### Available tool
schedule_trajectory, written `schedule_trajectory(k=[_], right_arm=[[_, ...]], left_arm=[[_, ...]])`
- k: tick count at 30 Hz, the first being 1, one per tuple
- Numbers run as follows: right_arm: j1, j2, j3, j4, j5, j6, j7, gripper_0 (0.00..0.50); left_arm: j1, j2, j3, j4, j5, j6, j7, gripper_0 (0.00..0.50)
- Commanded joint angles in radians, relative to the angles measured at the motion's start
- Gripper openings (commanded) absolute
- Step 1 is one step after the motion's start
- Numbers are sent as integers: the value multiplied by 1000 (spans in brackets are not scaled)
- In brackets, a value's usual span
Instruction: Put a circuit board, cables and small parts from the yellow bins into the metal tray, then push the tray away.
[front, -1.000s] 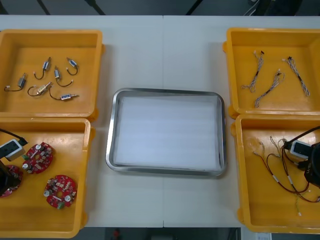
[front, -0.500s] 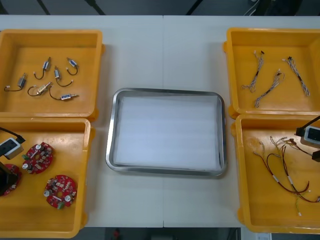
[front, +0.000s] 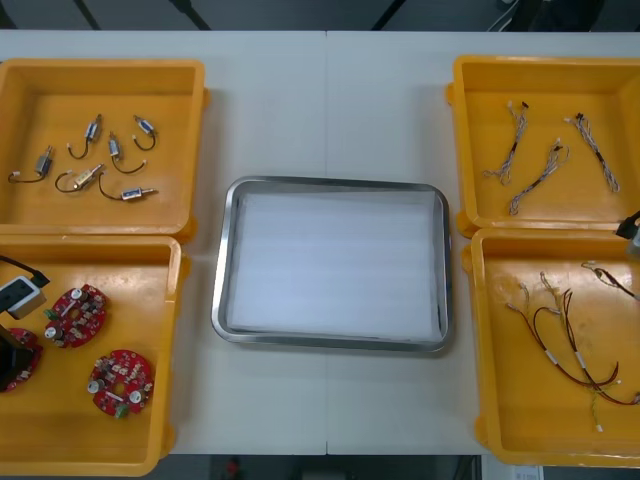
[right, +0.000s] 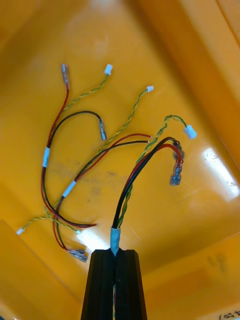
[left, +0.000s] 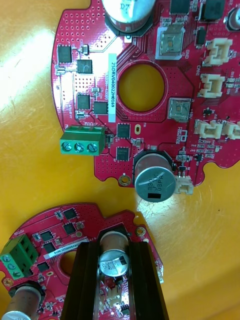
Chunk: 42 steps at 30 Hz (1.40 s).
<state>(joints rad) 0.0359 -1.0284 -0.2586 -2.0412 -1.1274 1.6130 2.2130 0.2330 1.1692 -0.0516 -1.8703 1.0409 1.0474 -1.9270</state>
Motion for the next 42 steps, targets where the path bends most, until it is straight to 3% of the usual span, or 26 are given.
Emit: schedule_trajectory(k=[1,5,14,19,23,30,35,42], right_arm=[[-47,10,-34,-40,-22,36,-93,0],[-77,19,-33,-48,-28,79,-170,0],[-160,41,-33,-96,-40,214,-392,0],[-189,44,-16,-129,-57,240,-496,0],[-209,44,5,-148,-68,242,-572,0],[-258,44,51,-166,-86,242,-700,0],[-301,44,94,-166,-94,243,-779,0],[-343,50,128,-168,-97,243,-835,0]], left_arm=[[12,46,-7,0,-4,-10,76,0],[14,64,36,-32,5,17,76,0],[19,92,220,-182,34,261,100,0],[23,116,329,-225,136,349,122,0],[23,121,397,-233,195,396,128,0],[16,122,427,-243,225,405,154,0],[-24,129,407,-313,248,438,335,0],[-202,132,263,-483,209,502,800,0]])
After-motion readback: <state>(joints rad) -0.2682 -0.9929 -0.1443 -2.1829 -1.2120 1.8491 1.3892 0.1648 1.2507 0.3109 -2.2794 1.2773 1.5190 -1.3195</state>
